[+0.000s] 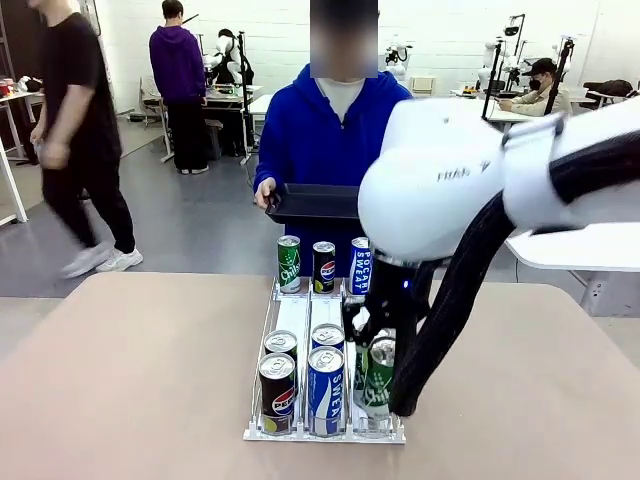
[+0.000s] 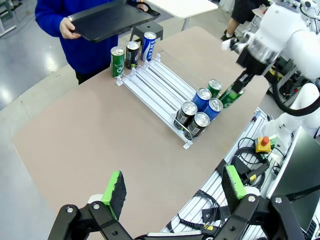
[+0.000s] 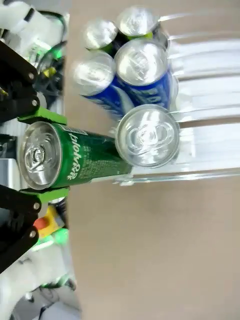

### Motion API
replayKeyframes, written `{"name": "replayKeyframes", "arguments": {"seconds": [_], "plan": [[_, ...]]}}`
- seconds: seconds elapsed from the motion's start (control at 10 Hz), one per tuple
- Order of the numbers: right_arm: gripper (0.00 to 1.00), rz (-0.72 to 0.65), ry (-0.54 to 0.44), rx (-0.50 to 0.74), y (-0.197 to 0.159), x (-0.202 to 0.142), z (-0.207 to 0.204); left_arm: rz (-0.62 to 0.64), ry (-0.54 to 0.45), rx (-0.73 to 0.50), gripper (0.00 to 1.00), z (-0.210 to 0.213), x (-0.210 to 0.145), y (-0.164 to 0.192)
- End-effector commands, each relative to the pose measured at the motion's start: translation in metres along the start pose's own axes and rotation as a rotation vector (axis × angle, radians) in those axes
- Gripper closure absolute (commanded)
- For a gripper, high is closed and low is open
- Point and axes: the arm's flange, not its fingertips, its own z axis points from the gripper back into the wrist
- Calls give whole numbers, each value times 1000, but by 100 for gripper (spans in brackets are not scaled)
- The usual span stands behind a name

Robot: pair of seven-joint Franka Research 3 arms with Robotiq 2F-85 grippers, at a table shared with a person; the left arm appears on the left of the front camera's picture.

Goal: Retrieve and hand over the desired beverage to the person.
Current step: Pick up a can of the same type that the person held from the Automatic Can Dispenser.

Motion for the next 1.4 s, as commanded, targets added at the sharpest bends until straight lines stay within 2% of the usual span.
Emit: {"name": "replayKeyframes", "arguments": {"seconds": [0.0,0.3,0.5,0.9,1.2,1.3], "plan": [[100,-33,-8,-12,-4,-25,85,-16,-4,-14,0,1,0,1],[100,-55,-59,-14,4,-42,177,-16,-4,-14,0,1,0,1],[100,-58,-114,4,5,-28,215,-16,-4,-14,0,1,0,1],[100,-84,-67,46,-17,61,225,-16,-4,-14,0,1,0,1],[100,-83,-82,46,-25,89,234,-16,-4,-14,0,1,0,1],[100,-107,-46,58,-26,82,212,-16,-4,-14,0,1,0,1]]}}
